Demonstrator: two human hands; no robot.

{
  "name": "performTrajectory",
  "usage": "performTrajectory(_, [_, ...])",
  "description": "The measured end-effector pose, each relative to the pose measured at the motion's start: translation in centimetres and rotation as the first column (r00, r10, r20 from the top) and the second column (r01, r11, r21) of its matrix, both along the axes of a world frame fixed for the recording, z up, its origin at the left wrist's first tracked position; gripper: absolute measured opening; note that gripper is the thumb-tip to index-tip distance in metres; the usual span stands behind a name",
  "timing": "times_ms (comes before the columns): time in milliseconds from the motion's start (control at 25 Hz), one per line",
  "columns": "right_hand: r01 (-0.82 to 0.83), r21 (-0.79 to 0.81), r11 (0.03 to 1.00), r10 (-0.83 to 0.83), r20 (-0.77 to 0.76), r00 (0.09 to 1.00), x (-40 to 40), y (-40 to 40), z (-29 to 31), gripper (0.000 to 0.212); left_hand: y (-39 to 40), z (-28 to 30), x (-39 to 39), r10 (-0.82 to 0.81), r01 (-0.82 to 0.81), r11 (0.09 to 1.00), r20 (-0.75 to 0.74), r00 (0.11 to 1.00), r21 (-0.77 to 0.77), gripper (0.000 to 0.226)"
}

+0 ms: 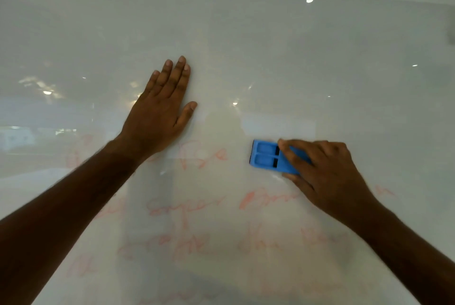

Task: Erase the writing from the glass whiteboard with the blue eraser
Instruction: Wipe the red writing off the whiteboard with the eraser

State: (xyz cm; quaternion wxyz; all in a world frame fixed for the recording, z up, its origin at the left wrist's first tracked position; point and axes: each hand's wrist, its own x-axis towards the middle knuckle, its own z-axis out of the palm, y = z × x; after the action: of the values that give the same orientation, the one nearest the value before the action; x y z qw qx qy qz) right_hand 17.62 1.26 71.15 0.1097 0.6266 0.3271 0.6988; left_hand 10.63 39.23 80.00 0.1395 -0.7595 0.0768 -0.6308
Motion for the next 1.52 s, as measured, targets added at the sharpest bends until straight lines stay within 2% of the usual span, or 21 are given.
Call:
performTrajectory(160, [-0.047,0.108,0.993,0.052,-0.047,0.998,-1.0,4.8,2.8,0.061,0.0,0.2,0.0,-0.013,0.013,1.000,0.003,1.000,0.001,0.074])
performTrajectory(320, [-0.054,0.037,0.998,0.055,-0.040,0.998,-1.6,8.4,0.9,0.061,0.5,0.1,-0.3,0.002,-0.002,1.000,-0.030,1.000,0.014,0.074])
performTrajectory(560, [-0.020,-0.081,0.996,0.021,0.010,1.000,-0.9,4.7,-2.5,0.056,2.8,0.6,-1.7,0.056,-0.047,0.988,-0.056,0.997,0.150,0.071])
performTrajectory(720, [-0.036,-0.010,0.999,0.036,-0.036,0.999,-1.3,4.0,0.2,0.058,3.7,0.9,-2.0,0.041,-0.033,0.993,-0.067,0.997,0.115,0.071])
performTrajectory(880, [-0.074,0.105,0.992,0.083,-0.087,0.993,-2.1,8.7,2.2,0.060,4.9,1.6,-2.5,0.020,-0.017,0.999,-0.075,0.997,0.038,0.073])
performTrajectory(1040, [-0.061,0.032,0.998,0.063,-0.087,0.994,-2.8,11.5,0.0,0.062,6.9,1.5,-2.9,0.005,-0.006,1.000,-0.062,0.998,-0.015,0.073])
performTrajectory(1160, [-0.014,-0.060,0.998,0.012,-0.045,0.999,-2.7,10.2,-2.5,0.061,8.5,0.9,-3.5,0.012,-0.014,0.999,-0.052,0.999,-0.041,0.073])
performTrajectory(1280, [-0.036,-0.086,0.996,0.034,-0.029,0.999,-2.5,8.0,-3.0,0.056,9.3,0.4,-3.5,0.012,-0.014,0.999,-0.033,0.999,-0.047,0.072])
performTrajectory(1400, [-0.032,-0.014,0.999,0.031,-0.030,0.999,-2.3,7.4,-1.3,0.057,9.3,0.3,-3.4,-0.004,0.004,0.999,-0.010,1.000,-0.041,0.072])
performTrajectory(1520, [-0.047,0.087,0.995,0.054,-0.076,0.996,-2.7,10.1,1.4,0.061,9.3,0.3,-3.3,-0.008,0.007,0.999,-0.018,1.000,-0.036,0.072])
